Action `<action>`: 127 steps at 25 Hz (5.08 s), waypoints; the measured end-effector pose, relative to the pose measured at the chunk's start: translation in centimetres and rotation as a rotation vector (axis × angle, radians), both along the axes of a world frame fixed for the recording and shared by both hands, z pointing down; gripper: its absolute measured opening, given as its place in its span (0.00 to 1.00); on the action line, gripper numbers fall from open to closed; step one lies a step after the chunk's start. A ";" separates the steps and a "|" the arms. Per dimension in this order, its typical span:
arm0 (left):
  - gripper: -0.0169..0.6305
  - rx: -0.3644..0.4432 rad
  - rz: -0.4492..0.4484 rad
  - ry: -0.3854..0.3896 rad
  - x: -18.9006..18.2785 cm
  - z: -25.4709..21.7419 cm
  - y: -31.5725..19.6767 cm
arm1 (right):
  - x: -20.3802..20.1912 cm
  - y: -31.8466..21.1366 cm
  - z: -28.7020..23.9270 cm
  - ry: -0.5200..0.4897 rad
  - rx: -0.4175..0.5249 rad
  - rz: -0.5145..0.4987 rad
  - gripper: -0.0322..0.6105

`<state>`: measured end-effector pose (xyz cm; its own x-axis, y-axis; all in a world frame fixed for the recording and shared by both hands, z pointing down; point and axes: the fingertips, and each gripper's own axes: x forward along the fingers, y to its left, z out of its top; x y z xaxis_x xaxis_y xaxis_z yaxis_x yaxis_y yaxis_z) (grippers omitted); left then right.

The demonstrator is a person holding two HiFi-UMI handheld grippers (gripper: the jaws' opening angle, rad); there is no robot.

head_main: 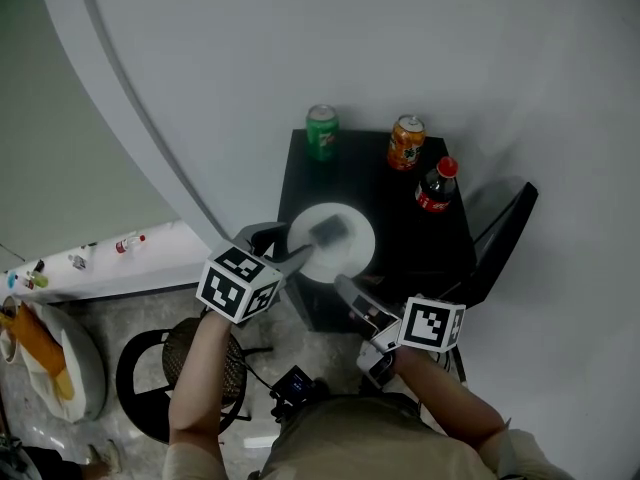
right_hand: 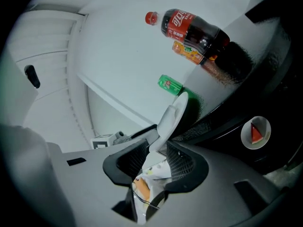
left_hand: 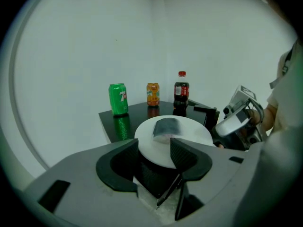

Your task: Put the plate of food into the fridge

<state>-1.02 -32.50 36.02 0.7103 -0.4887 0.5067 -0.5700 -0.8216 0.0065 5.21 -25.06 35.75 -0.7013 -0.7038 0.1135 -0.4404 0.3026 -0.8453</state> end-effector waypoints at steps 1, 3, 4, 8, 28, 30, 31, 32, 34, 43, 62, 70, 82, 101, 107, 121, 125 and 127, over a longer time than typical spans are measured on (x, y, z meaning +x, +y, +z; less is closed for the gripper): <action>0.36 0.001 0.005 0.000 0.1 0.0 0.1 | 0.0 -0.1 0.2 -0.004 -0.010 0.005 0.23; 0.36 -0.001 0.021 0.002 0.2 0.0 0.5 | 0.0 -0.2 0.4 -0.012 -0.028 0.017 0.23; 0.36 -0.001 0.028 0.002 0.3 -0.1 0.6 | 0.0 -0.2 0.5 -0.017 -0.035 0.022 0.23; 0.36 0.009 0.034 -0.001 0.4 -0.1 0.8 | 0.0 -0.5 0.7 -0.055 -0.050 0.043 0.22; 0.36 0.032 0.020 0.056 0.6 -0.1 1.5 | 0.9 0.2 1.6 -0.292 -0.168 0.124 0.14; 0.36 0.033 0.017 0.066 0.6 -0.1 1.8 | 0.9 0.5 1.5 -0.324 -0.187 0.124 0.13; 0.36 0.032 0.018 0.070 0.6 -0.1 1.9 | 0.9 0.6 1.5 -0.338 -0.196 0.124 0.12; 0.36 0.032 0.020 0.072 0.7 -0.1 2.0 | 0.9 0.7 1.5 -0.347 -0.204 0.125 0.12; 0.36 0.033 0.028 0.072 0.7 -0.1 2.3 | 1.1 0.9 1.5 -0.357 -0.214 0.128 0.12; 0.35 0.048 0.029 0.083 0.4 -0.3 3.3 | 1.2 1.9 1.8 -0.392 -0.261 0.142 0.10; 0.35 0.085 -0.066 0.227 -2.4 -2.7 5.3 | 1.5 3.4 2.0 -0.378 -0.257 0.158 0.10; 0.35 0.050 -0.131 0.298 -5.3 -1.8 7.8 | 1.2 4.2 2.1 -0.372 -0.247 0.167 0.10; 0.35 -0.006 -0.112 0.343 -7.5 0.0 10.2 | -1.0 6.2 2.4 -0.390 -0.243 0.190 0.10; 0.35 -0.095 0.013 0.389 -6.7 2.3 12.7 | -1.5 9.8 2.0 -0.407 -0.233 0.275 0.10; 0.35 -0.122 0.022 0.362 -5.8 3.4 13.7 | 0.4 11.3 2.9 -0.406 -0.246 0.299 0.10; 0.05 -0.110 0.006 0.323 -0.4 3.4 18.6 | 5.4 17.3 3.8 -0.436 -0.246 0.281 0.10; 0.05 -0.108 0.002 0.290 1.1 3.6 20.7 | 6.6 19.4 4.2 -0.441 -0.258 0.261 0.10; 0.05 -0.104 0.002 0.268 1.9 3.7 21.6 | 7.1 20.3 4.4 -0.455 -0.260 0.251 0.10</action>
<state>0.87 -10.89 39.68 0.8267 -0.4423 0.3478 -0.5347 -0.8101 0.2408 12.31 -4.75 40.19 -0.5350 -0.8443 0.0313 -0.0472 -0.0072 -0.9989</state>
